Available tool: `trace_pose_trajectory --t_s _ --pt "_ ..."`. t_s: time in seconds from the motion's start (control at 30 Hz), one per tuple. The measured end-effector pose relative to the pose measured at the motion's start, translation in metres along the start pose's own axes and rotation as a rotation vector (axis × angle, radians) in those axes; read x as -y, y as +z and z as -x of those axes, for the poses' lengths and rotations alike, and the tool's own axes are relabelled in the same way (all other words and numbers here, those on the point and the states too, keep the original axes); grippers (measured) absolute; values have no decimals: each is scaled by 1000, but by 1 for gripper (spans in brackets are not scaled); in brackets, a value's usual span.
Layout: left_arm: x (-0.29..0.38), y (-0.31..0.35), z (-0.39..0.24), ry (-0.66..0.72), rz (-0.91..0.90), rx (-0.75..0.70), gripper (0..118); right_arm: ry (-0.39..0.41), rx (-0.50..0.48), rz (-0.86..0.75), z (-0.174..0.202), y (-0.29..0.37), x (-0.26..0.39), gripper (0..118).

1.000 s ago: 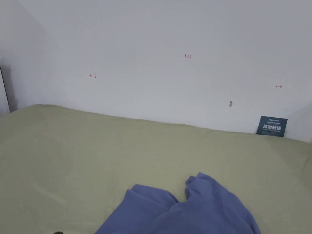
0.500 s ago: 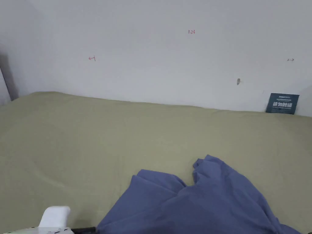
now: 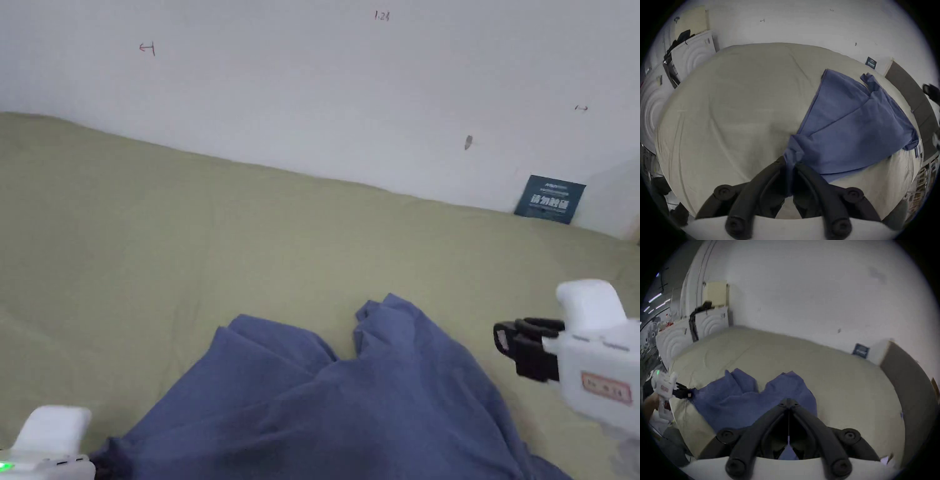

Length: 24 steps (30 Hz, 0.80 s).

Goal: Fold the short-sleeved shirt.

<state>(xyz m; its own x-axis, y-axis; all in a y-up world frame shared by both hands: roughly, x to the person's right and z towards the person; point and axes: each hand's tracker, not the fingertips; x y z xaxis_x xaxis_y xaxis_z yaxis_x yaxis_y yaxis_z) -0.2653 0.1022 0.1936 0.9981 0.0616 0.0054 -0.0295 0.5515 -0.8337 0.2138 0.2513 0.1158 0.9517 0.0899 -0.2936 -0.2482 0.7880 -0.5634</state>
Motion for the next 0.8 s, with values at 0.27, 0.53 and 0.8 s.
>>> trace_pose_trajectory --t_s 0.27,0.53,0.8 --pt "-1 -5 9 50 3 36 9 65 1 507 -48 -203 -61 108" --pt "-2 -10 15 53 5 58 9 -24 10 629 -60 -257 -20 90" --pt "-4 -8 20 104 -3 83 9 -15 -10 579 -44 -229 -30 1"
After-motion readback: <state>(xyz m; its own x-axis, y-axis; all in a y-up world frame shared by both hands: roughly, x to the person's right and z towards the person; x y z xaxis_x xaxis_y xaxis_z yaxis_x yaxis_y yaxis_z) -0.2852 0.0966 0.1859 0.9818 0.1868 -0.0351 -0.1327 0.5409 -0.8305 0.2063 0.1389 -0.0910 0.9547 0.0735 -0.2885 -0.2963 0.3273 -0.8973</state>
